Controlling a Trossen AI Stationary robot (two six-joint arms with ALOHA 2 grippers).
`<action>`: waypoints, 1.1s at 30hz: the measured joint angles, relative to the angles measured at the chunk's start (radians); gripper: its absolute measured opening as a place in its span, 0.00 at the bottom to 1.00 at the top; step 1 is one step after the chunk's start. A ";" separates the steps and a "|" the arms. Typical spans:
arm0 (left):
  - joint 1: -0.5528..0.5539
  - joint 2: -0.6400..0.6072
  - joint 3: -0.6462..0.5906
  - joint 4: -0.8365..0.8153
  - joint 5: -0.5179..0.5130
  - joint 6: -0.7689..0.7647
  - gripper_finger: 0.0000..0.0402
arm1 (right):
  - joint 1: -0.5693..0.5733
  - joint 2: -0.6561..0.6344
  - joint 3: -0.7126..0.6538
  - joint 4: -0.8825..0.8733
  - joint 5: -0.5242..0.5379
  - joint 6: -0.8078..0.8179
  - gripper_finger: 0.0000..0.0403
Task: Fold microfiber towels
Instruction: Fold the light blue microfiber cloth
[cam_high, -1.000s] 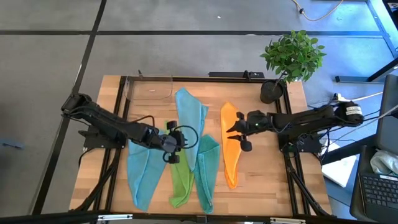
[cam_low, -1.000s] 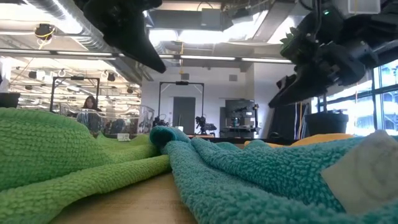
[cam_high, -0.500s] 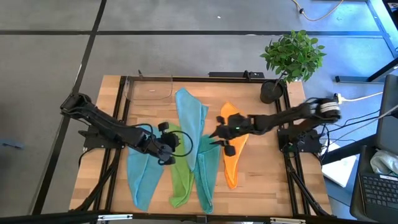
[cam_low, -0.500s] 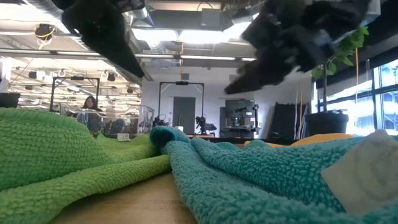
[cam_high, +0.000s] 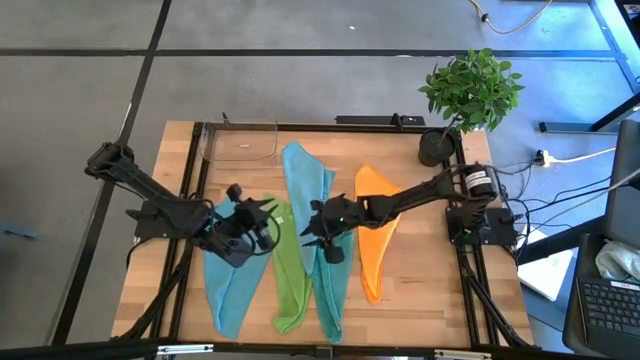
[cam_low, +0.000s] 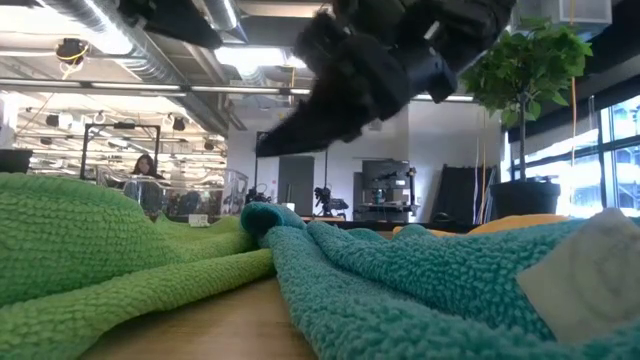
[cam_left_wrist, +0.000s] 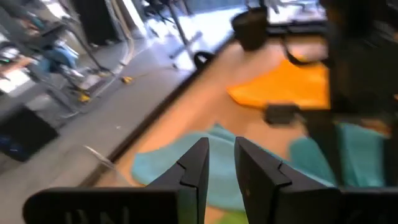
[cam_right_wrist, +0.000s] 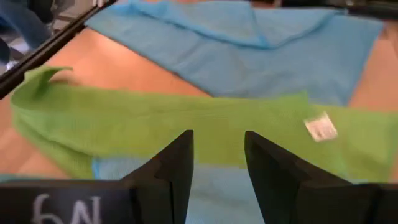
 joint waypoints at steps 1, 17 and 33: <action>-0.003 -0.001 0.000 0.003 -0.008 -0.001 0.17 | 0.009 0.020 0.013 0.003 0.001 0.001 0.36; 0.013 0.000 0.000 0.106 0.049 0.019 0.17 | 0.063 0.218 0.125 0.084 0.070 0.132 0.36; -0.030 0.010 -0.001 0.169 0.072 0.001 0.17 | 0.098 0.215 0.125 0.069 0.070 0.156 0.36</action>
